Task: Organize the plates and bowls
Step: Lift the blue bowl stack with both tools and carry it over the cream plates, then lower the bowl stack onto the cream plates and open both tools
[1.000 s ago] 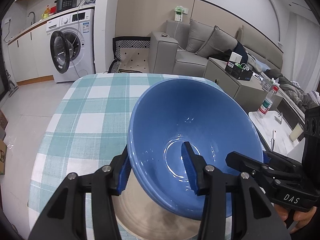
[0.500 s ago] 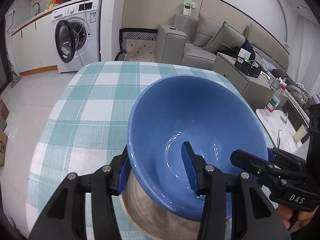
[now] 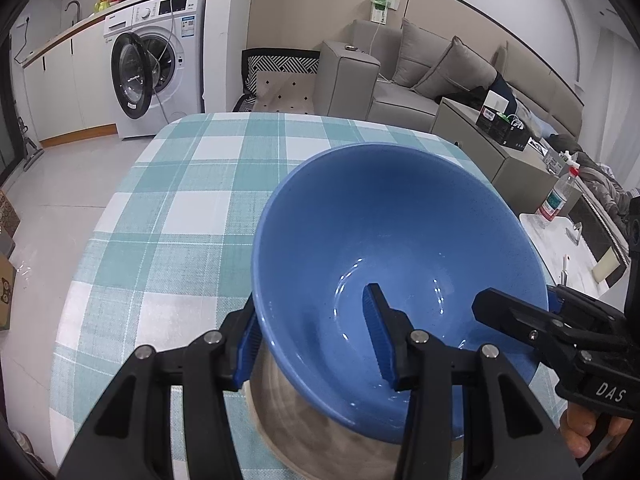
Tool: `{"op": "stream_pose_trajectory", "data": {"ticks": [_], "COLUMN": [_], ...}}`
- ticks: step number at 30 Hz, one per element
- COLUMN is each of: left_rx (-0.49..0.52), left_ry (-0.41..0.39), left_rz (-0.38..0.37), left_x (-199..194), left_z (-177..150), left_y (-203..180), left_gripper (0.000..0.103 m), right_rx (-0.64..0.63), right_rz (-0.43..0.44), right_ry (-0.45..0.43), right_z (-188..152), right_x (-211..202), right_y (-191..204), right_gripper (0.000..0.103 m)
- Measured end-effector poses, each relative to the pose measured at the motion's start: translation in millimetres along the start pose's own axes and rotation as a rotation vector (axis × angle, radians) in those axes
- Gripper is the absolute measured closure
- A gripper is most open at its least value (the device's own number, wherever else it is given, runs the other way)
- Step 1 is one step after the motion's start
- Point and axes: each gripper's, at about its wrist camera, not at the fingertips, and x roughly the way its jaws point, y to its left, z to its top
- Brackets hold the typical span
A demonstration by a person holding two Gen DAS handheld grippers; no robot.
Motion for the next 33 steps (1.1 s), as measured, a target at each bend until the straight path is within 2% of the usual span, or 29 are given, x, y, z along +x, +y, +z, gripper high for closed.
{"op": "stream_pose_trajectory", "data": {"ticks": [8,12,16,19,20,26,32,33], "left_rx": [0.006,0.009,0.008,0.020,0.022,0.044,0.066,0.066], "left_ry": [-0.004,-0.004,-0.001,0.002,0.000,-0.047,-0.127,-0.143], "left_rz": [0.010,0.000,-0.007,-0.008,-0.007,0.004,0.012,0.011], "left_x": [4,4,4,5,4,-8,-28,-32], "left_z": [3,3,2,2,2,2,1,1], "left_y": [-2,-1,-2,-3,-3,-3,0,1], "left_gripper": [0.054,0.053,0.048,0.044,0.043,0.036,0.020,0.012], "right_rx": [-0.010,-0.022,-0.029,-0.039,-0.045,-0.104,-0.155,-0.165], "right_rz": [-0.009,-0.010,-0.003,-0.002,0.000,-0.036,-0.050,-0.053], "right_ry": [0.009,0.014,0.015,0.014,0.021,0.022,-0.010,-0.014], "right_z": [5,5,5,7,7,6,5,5], "right_x": [5,5,7,7,8,6,-3,-5], "right_y": [-1,2,3,4,5,10,13,14], "right_gripper": [0.048,0.042,0.039,0.035,0.030,0.016,0.007,0.004]}}
